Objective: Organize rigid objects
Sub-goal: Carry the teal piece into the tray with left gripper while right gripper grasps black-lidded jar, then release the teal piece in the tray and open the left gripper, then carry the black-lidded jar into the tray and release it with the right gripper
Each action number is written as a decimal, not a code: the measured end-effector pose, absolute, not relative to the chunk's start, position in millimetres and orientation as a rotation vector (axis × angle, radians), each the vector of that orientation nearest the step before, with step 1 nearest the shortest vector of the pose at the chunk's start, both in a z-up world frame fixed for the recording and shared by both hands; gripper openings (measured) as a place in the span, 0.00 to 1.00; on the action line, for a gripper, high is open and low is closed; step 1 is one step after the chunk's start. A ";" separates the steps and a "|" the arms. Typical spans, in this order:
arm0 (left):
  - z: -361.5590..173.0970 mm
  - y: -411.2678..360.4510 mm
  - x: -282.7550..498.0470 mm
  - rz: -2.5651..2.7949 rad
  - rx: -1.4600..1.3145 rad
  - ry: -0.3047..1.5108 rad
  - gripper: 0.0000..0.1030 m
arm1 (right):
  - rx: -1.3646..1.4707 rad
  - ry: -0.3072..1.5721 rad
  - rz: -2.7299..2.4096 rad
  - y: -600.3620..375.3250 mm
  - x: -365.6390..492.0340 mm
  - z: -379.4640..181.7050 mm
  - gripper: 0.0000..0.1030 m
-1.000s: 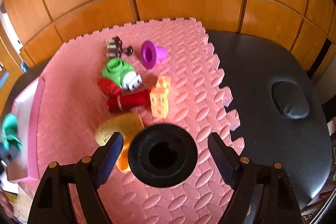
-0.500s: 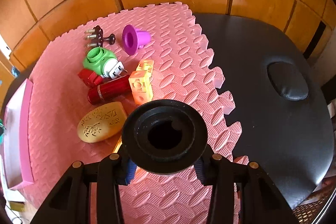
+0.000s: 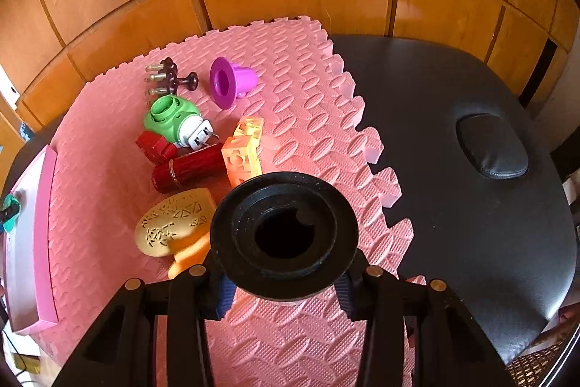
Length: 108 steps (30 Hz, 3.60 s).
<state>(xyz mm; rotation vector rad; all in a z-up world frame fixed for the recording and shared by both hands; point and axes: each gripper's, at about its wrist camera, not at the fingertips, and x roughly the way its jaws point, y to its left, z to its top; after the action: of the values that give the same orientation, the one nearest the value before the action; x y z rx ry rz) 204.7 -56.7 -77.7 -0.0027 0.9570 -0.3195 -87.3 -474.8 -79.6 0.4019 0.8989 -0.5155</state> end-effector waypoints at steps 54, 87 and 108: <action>-48.6 -30.5 54.9 -0.239 0.035 0.795 0.87 | 0.385 0.744 -0.152 -387.3 -54.7 -34.4 0.42; -64.7 61.8 62.6 -0.096 -0.150 0.833 0.87 | 0.202 1.146 0.367 -114.0 169.6 -97.8 0.54; -43.4 43.3 50.9 -0.120 -0.101 0.771 0.91 | -0.159 0.578 0.033 -137.5 58.0 -16.7 0.72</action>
<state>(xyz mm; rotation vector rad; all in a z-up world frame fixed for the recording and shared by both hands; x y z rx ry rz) 50.9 43.3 -43.4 -0.1008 0.7705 -0.1202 58.0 -137.5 -16.7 -0.1593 0.5781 0.0327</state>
